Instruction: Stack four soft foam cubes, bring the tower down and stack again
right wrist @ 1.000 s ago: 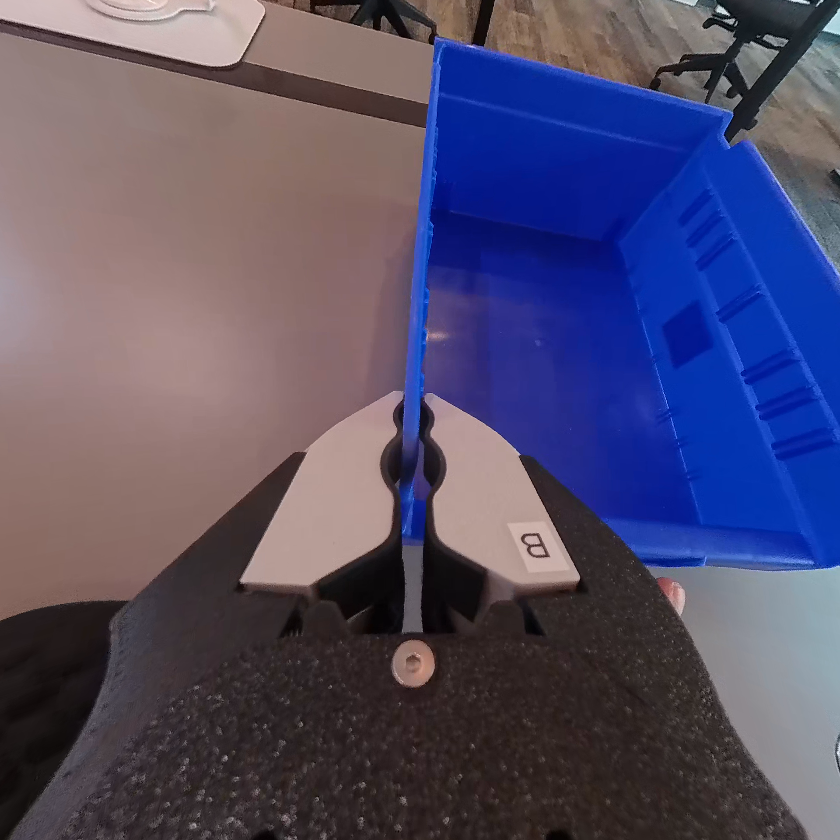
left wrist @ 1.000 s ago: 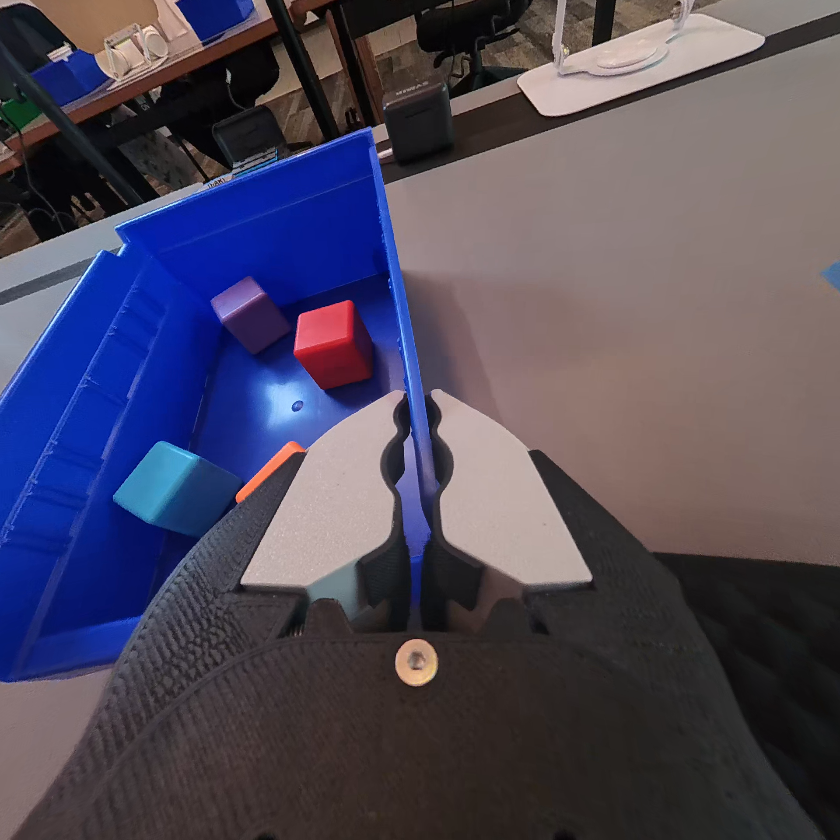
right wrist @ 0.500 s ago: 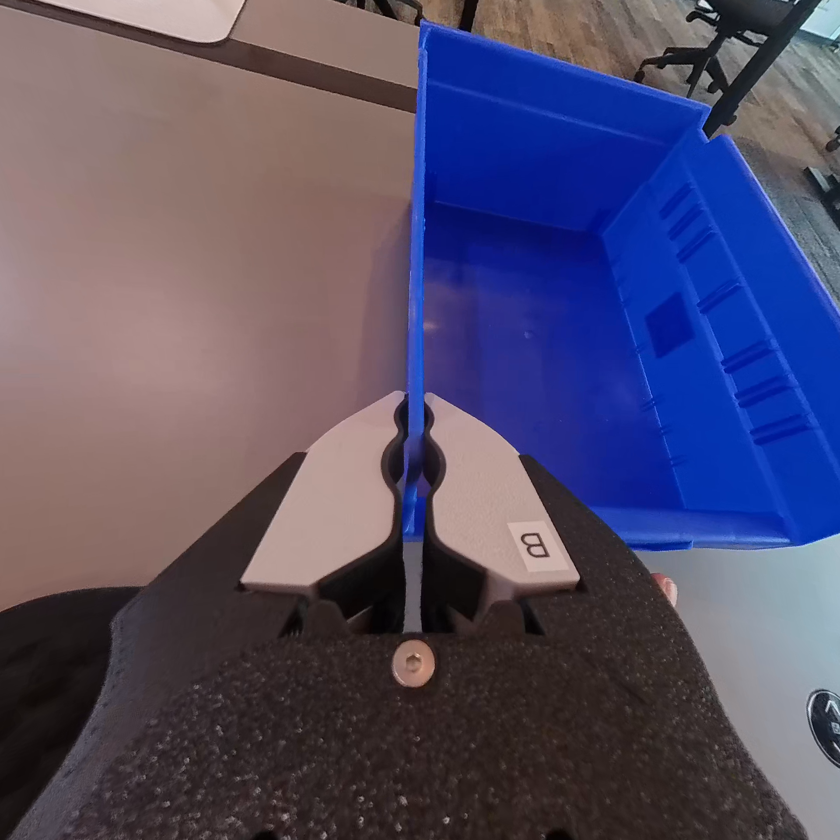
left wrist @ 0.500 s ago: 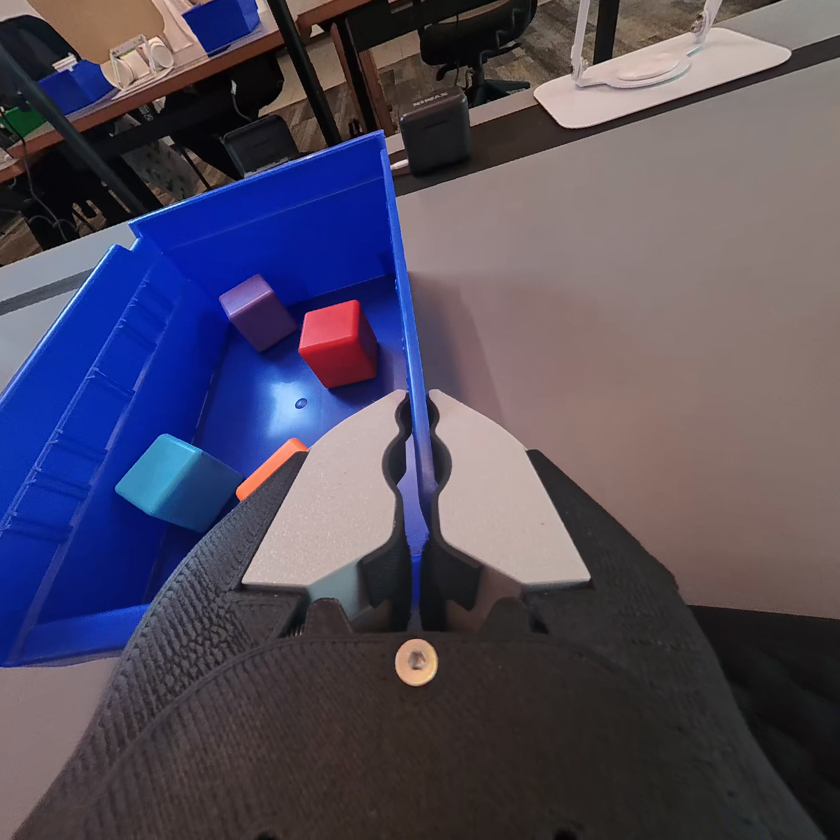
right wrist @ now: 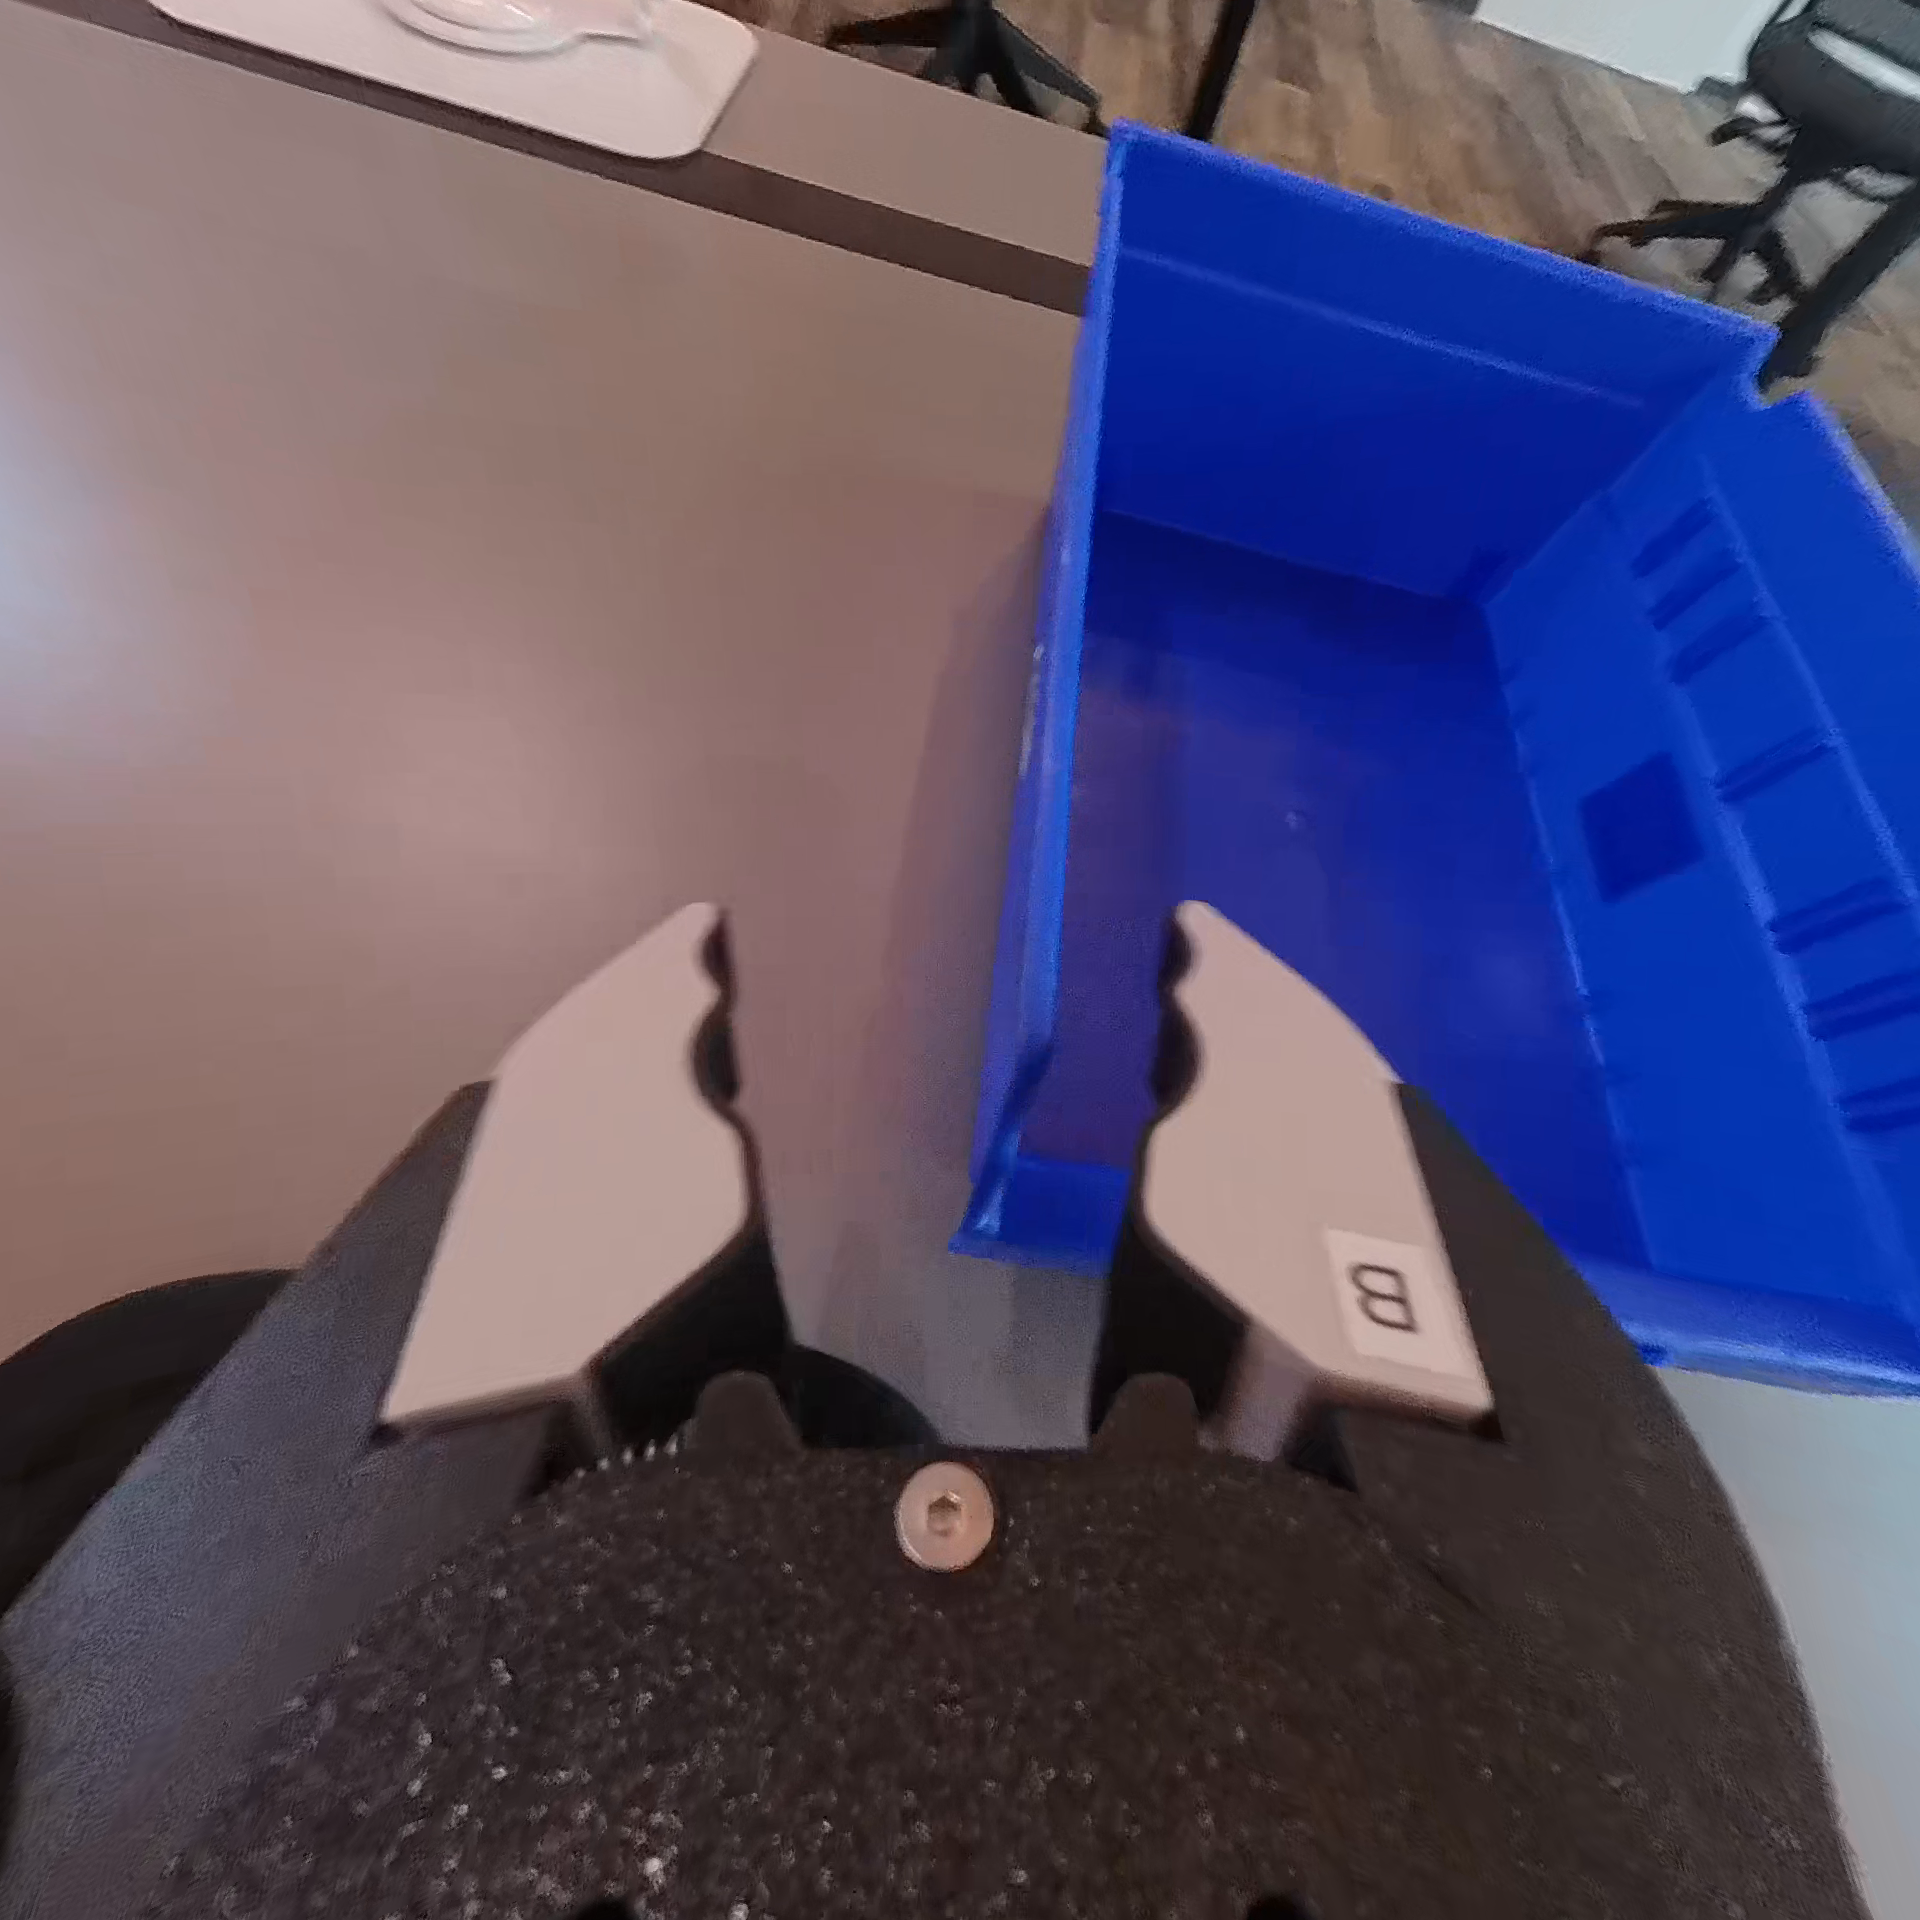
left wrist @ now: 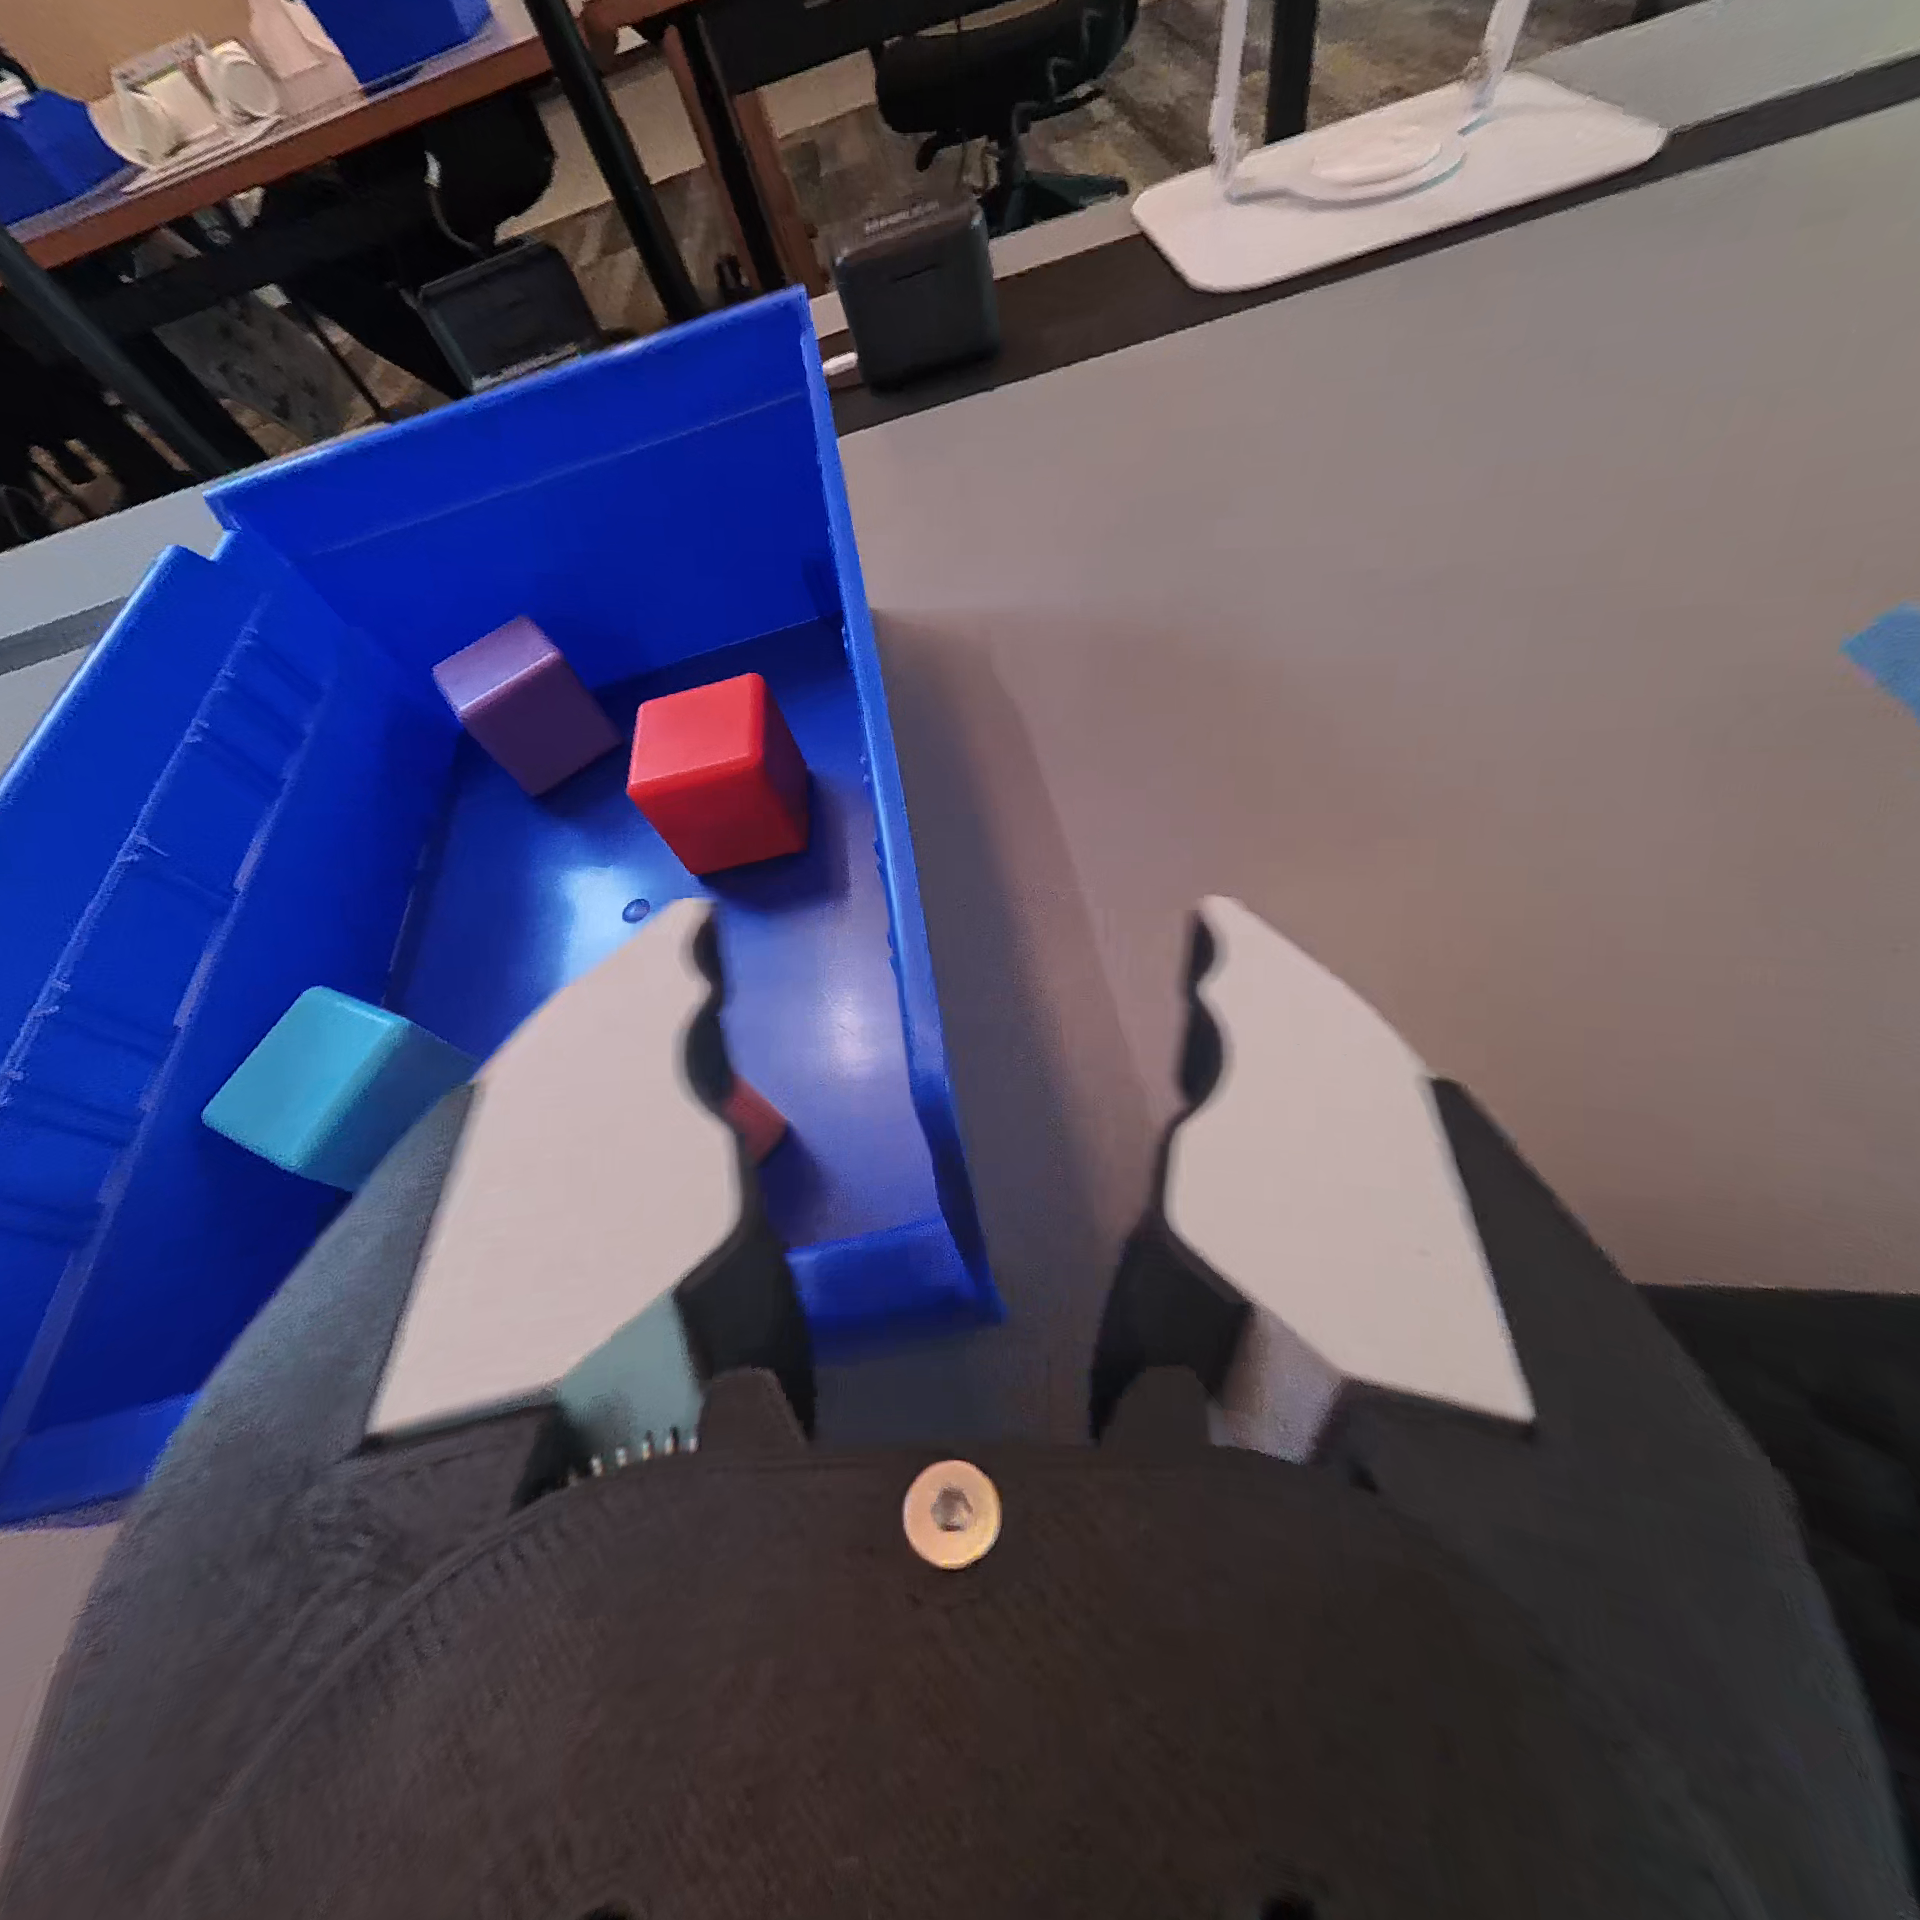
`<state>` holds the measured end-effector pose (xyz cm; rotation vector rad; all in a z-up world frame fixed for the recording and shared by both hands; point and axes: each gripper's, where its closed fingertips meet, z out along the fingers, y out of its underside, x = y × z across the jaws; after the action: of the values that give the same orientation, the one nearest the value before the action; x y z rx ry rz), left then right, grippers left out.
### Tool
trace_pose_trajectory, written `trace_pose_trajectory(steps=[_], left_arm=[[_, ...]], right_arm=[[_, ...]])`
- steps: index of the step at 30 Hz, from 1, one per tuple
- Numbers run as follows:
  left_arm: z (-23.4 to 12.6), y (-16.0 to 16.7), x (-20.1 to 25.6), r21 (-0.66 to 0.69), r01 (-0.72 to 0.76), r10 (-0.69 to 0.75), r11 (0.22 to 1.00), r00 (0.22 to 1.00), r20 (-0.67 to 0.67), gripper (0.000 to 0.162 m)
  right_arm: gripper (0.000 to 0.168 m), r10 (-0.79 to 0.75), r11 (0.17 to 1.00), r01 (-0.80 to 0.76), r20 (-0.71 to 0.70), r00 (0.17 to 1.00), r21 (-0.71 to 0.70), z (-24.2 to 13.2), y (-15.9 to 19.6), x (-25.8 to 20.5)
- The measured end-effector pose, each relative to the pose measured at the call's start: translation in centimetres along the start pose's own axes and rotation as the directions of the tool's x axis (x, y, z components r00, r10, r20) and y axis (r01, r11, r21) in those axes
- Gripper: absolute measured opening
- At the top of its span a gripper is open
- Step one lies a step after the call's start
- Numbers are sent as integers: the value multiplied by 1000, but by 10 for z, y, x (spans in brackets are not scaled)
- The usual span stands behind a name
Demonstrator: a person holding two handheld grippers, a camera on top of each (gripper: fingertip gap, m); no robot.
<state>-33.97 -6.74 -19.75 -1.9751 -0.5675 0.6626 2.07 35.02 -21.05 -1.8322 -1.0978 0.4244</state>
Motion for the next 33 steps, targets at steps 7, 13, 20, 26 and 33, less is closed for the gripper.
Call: trace_pose_trajectory(steps=[7,13,20,26,33], left_arm=[[-54,-30,-23,70,67,-65,995,997,-37,141],[-66,-29,-42,-44,-237,215,971,933,-288,89],[-15,19,-74,-431,-442,175,787,830,-530,74],[22,56,-83,-516,-456,156,726,839,-522,74],[25,81,-80,-556,-560,212,614,796,-567,72]], right_arm=[[148,34,987,-57,147,989,149,-31,-29,-9],[147,3,982,-32,160,987,184,-41,-40,-6],[148,-14,981,-24,194,981,191,-41,-36,-18],[148,-34,980,-3,181,983,199,-44,-39,-16],[147,-60,975,20,179,982,220,-43,-47,-22]])
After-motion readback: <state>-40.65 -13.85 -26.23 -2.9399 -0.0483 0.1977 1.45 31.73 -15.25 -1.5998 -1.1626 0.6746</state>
